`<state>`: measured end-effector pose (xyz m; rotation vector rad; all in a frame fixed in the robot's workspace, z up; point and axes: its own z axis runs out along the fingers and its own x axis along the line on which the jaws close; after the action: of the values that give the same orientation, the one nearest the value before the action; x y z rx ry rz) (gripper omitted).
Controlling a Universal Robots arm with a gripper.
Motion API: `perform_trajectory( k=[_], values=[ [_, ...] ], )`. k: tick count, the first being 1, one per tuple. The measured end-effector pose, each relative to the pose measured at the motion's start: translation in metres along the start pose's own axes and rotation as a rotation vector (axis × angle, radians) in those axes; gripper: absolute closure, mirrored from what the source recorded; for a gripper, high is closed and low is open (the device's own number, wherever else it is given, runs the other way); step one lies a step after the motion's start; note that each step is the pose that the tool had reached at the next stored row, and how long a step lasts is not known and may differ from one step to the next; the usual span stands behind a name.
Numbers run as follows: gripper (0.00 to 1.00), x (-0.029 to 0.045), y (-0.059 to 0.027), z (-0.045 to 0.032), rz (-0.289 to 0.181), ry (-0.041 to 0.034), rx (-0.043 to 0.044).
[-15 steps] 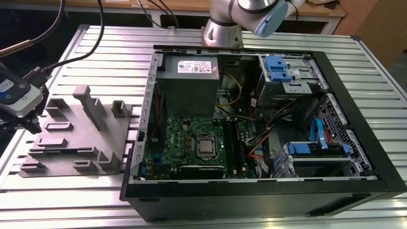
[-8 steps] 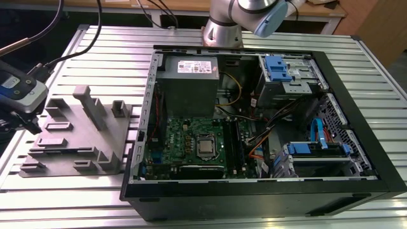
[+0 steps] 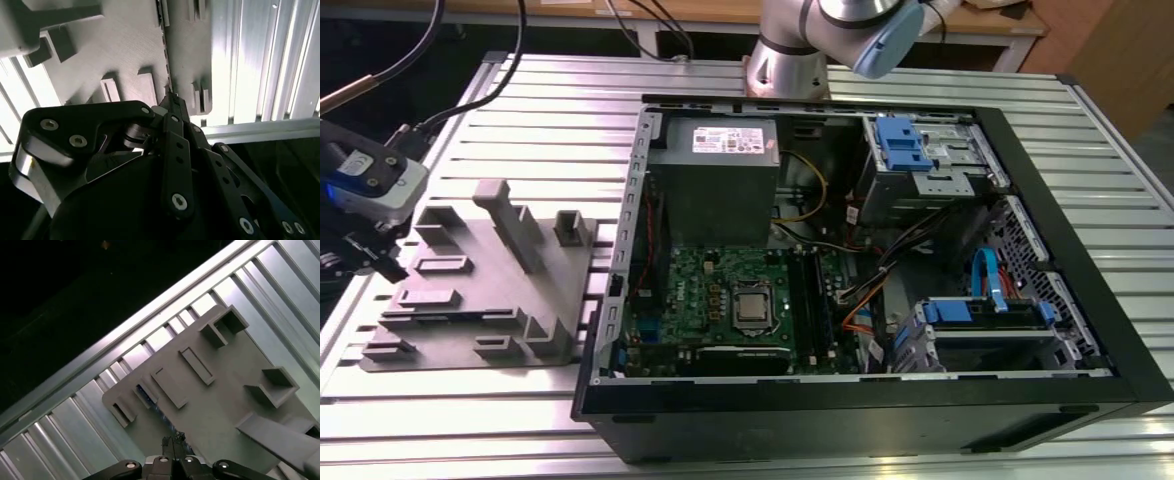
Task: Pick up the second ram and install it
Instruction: 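Pick up the second ram and move it above second insertion slot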
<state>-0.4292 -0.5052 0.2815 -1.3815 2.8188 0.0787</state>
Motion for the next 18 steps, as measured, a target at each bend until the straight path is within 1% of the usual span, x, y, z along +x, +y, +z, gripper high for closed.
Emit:
perform_trajectory(
  k=[8,16,18],
  values=[
    [0.93,0.0001,-0.0001,0.0021,-0.142,0.0064,-0.0033],
    [0.93,0.0001,-0.0002,0.0039,-0.144,0.0063,-0.0036],
    [0.93,0.0001,-0.0003,0.0068,-0.144,0.006,-0.0035]
  ],
)
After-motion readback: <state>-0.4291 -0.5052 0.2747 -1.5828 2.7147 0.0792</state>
